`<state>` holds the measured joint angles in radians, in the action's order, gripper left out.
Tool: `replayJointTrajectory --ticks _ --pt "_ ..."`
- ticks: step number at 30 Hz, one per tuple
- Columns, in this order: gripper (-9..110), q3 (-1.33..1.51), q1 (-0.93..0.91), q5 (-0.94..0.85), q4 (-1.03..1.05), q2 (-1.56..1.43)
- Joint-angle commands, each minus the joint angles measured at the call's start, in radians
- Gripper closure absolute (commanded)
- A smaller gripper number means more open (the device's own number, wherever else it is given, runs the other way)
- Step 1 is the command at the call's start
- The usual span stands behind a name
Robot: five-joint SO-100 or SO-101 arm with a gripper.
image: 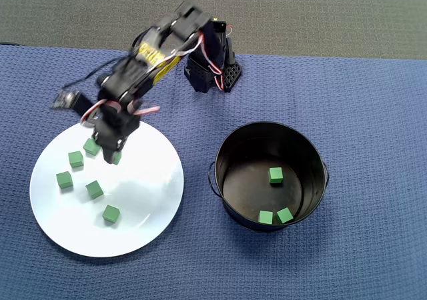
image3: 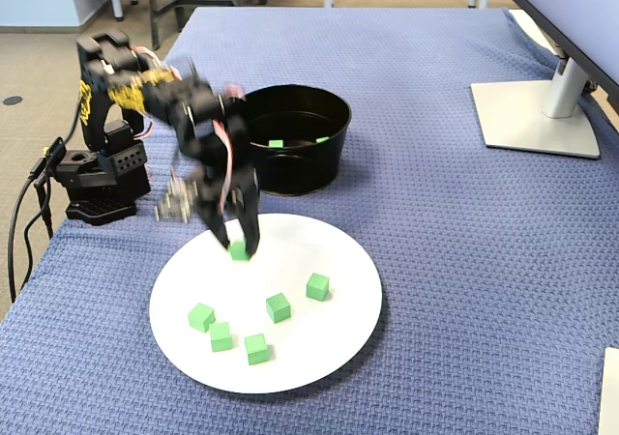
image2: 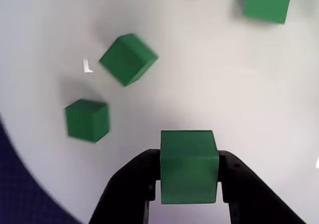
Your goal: Pick up the green cubes from the white plate and place them in the black recipient
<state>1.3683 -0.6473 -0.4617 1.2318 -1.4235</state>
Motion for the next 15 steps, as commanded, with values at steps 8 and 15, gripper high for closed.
replayJointTrajectory --ticks 8,15 --pt "101 0.275 0.491 0.314 -0.04 -0.518" --pt "102 0.397 0.888 0.485 -0.106 -0.523"
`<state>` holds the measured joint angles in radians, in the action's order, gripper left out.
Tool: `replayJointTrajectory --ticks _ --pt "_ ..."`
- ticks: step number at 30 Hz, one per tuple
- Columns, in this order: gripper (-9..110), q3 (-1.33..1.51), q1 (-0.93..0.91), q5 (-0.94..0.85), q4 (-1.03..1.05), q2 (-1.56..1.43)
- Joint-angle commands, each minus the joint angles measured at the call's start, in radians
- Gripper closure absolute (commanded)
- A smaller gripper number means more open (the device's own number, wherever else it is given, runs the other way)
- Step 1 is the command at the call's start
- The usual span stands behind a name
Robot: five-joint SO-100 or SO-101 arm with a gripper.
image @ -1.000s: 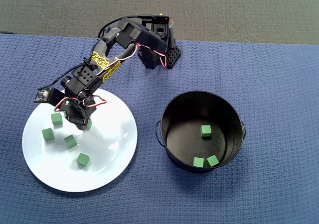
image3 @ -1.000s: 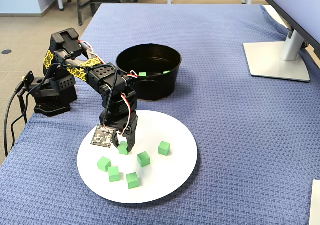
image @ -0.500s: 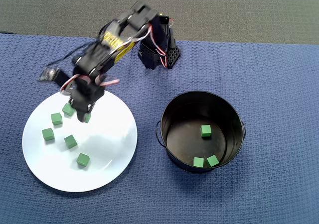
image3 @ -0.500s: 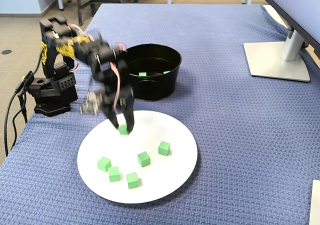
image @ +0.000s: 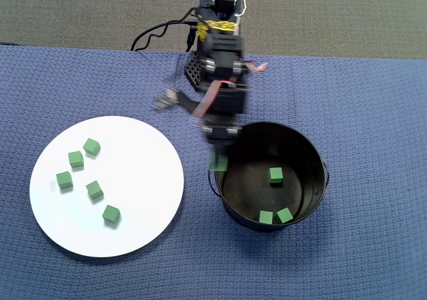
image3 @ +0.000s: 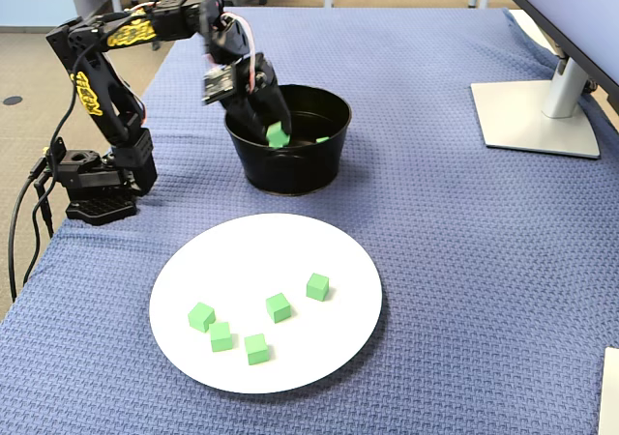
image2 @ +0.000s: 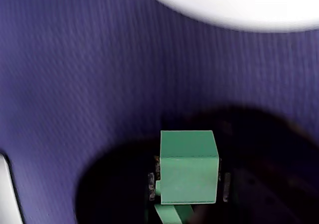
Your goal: Pick up the green cubes from the white plate and place them in the black recipient
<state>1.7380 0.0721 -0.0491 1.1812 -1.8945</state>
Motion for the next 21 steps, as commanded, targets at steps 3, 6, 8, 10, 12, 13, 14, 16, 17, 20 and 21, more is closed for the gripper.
replayJointTrajectory --ticks 3,6,8,10,12,13,14,16,17,20,21 --pt "102 0.034 0.258 0.104 -0.077 -0.052" --pt "102 0.034 0.31 0.115 -0.067 -0.071" --pt "100 0.028 0.314 0.103 -0.054 -0.078" --pt "72 0.0 0.302 0.038 -0.014 -0.071" --pt "65 -0.029 0.262 -0.021 0.026 -0.069" --pt "64 -0.038 0.233 -0.044 0.038 -0.074" --pt "65 -0.049 0.192 -0.061 0.041 -0.081" --pt "69 -0.072 0.091 -0.104 0.037 -0.089" --pt "72 -0.078 0.034 -0.127 0.023 -0.089" --pt "76 -0.133 -0.181 -0.241 0.003 -0.055" --pt "76 -0.173 -0.259 -0.295 0.031 -0.018"
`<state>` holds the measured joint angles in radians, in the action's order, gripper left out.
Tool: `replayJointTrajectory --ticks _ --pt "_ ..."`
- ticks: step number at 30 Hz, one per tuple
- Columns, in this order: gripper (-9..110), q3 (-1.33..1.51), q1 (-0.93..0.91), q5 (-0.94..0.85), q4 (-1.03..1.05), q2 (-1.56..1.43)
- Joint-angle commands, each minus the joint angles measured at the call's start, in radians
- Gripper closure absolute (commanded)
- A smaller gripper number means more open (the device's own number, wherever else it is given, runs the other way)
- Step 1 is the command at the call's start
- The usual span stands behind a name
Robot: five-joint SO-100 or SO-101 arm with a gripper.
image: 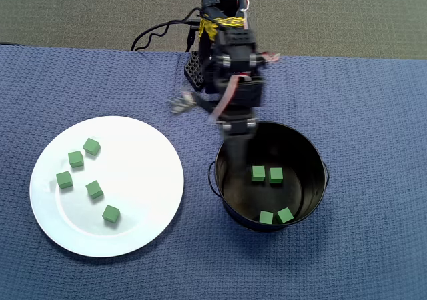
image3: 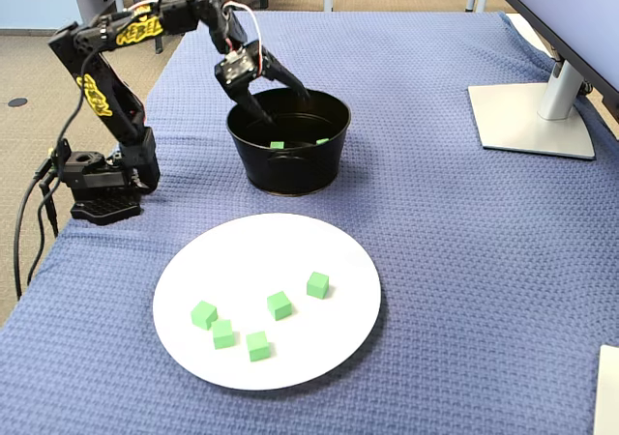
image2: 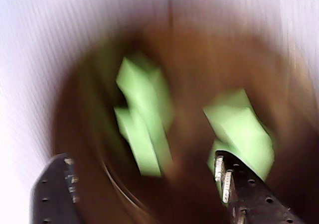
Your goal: Pick up the green cubes from the white plate and place them in the black recipient
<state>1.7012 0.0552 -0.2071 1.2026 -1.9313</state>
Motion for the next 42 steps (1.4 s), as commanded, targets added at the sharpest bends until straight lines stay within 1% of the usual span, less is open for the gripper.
replayJointTrajectory --ticks 1,3,7,9,11,16,19,21,22,26,37,42 --pt "77 -0.173 -0.316 -0.202 0.041 0.055" --pt "78 -0.153 -0.453 -0.36 -0.008 0.098" --pt "77 0.026 -0.68 -0.716 -0.301 0.14" --pt "76 0.075 -0.762 -0.854 -0.43 0.167" --pt "76 0.077 -0.819 -0.979 -0.485 0.206" --pt "75 0.13 -0.896 -1.364 -0.529 0.272" --pt "75 0.132 -0.928 -1.589 -0.456 0.302" --pt "74 0.097 -0.939 -1.686 -0.367 0.314" --pt "75 0.071 -0.945 -1.726 -0.307 0.316" --pt "76 -0.037 -0.953 -1.761 -0.163 0.324" --pt "77 -0.1 -0.997 -1.825 -0.178 0.43" --pt "77 -0.199 -1.012 -1.898 -0.095 0.489"
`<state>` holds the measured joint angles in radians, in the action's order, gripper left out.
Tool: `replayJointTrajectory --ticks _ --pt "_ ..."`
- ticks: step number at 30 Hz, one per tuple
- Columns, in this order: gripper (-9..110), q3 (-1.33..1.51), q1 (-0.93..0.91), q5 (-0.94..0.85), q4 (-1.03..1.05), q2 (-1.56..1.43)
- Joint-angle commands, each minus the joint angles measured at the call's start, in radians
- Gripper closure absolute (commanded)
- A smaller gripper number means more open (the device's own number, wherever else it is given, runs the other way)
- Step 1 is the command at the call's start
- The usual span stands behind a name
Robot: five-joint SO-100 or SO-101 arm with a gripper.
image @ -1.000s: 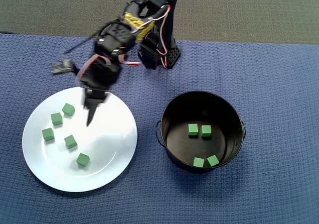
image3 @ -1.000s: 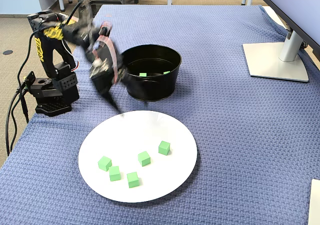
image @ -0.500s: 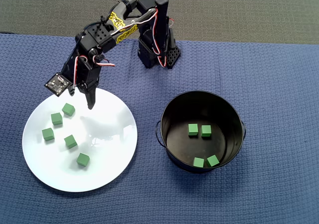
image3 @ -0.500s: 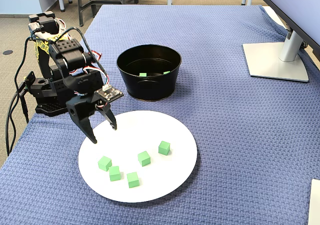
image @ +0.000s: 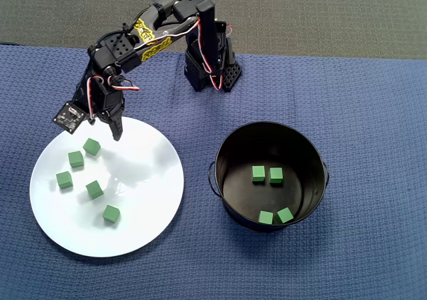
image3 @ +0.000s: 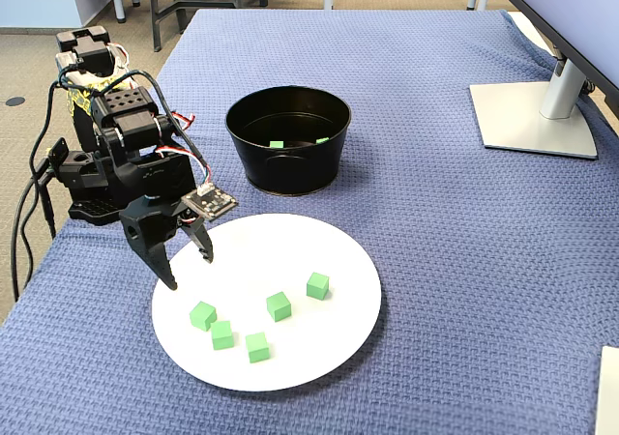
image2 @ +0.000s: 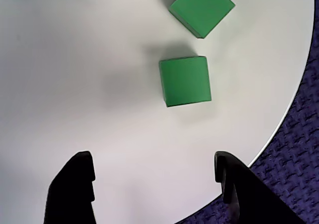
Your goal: Pick up the green cubes from the white plate and place them in the black recipient
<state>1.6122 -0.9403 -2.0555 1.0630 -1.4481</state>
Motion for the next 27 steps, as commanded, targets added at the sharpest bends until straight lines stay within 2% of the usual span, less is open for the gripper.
replayJointTrajectory --ticks 1,11,14,27 --pt "77 -0.12 -0.018 -0.061 0.054 0.011" --pt "76 -0.155 -0.018 -0.137 0.029 0.075" --pt "73 -0.199 -0.018 -0.137 0.025 0.138" --pt "73 -0.272 -0.021 -0.12 0.009 0.238"
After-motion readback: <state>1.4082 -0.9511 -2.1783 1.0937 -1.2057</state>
